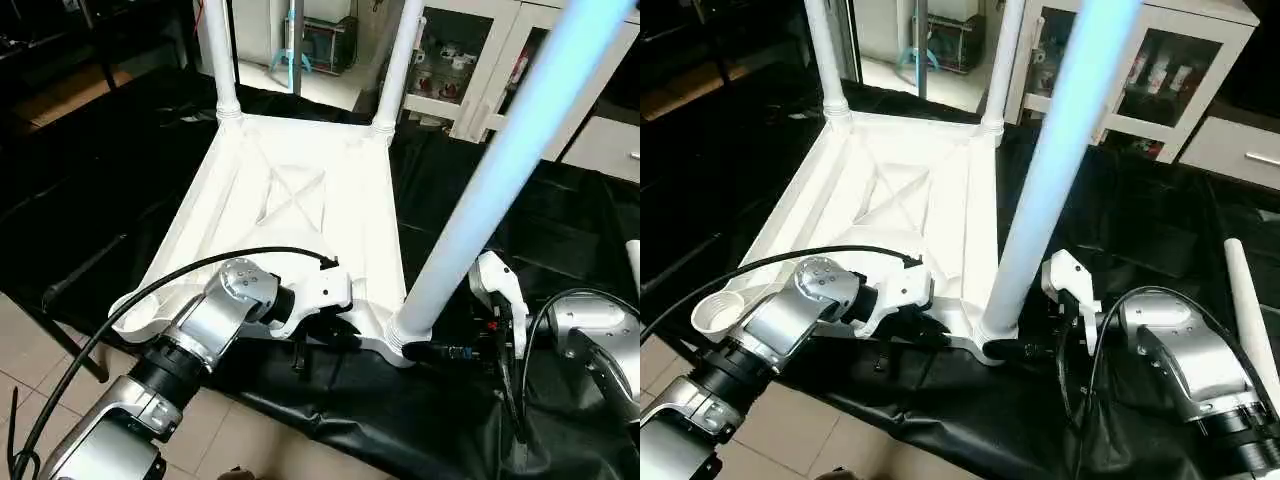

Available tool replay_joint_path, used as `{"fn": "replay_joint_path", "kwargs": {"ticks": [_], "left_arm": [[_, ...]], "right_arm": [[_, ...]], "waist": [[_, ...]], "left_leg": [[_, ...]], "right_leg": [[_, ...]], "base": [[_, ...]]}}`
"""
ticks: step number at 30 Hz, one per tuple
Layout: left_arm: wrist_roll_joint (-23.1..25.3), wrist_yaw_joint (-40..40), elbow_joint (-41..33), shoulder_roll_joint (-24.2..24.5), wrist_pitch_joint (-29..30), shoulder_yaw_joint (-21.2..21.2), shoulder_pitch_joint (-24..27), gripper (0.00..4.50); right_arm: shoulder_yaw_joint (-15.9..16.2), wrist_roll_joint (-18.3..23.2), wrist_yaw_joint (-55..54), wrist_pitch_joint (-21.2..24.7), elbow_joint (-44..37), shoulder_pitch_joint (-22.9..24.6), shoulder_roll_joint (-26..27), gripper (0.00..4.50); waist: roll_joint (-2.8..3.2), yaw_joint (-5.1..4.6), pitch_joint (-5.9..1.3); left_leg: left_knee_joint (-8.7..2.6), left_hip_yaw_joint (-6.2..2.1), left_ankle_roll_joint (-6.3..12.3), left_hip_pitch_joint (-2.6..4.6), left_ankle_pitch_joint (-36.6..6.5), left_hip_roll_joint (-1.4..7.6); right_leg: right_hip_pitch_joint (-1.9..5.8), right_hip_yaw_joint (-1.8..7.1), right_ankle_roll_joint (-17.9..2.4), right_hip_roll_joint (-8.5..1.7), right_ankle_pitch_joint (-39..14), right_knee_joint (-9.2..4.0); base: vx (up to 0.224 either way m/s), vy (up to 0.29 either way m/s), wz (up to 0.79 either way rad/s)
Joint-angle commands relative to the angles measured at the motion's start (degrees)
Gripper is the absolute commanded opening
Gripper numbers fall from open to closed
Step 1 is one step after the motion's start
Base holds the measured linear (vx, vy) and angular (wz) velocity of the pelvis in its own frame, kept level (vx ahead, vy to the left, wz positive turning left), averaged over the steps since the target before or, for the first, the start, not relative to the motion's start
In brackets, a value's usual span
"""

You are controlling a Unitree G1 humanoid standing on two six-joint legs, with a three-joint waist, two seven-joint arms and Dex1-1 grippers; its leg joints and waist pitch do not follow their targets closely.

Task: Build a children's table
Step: Rotate leg to tighten

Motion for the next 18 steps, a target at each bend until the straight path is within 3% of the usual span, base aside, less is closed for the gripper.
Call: {"fn": "replay_joint_path", "kwargs": {"ticks": [1,14,18], "left_arm": [[-1.37,-1.2,-0.58,-1.59,-1.8,-0.18,-1.55,0.0],[-1.42,-1.59,-0.82,-0.84,-1.62,0.05,-1.36,0.0],[-1.52,-1.83,-0.88,-0.64,-1.36,0.2,-1.13,0.0]], "right_arm": [[1.47,-0.7,1.25,-0.56,0.67,-0.47,0.97,3.26],[2.2,-1.27,2.46,-1.2,2.19,-0.53,1.91,2.13],[2.24,-1.09,2.51,-0.99,1.98,0.53,1.82,2.06]], "waist": [[-0.39,-0.34,-3.81],[-0.18,-0.05,-3.9],[-0.02,-0.04,-3.89]], "left_leg": [[-3.93,-0.96,5.58,0.04,-4.43,3.25],[-3.87,-0.96,5.7,0.18,-3.8,3.24],[-3.9,-1.02,5.53,0.1,-4.05,3.27]], "right_leg": [[3.66,2.86,-13.63,-3.84,-6.98,-3.59],[3.69,2.83,-13.9,-3.83,-6.05,-3.41],[3.79,2.83,-14.12,-3.87,-5.61,-3.38]], "base": [[0.0,0.0,0.0],[0.0,0.0,0.0],[0.0,0.0,0.0]]}}
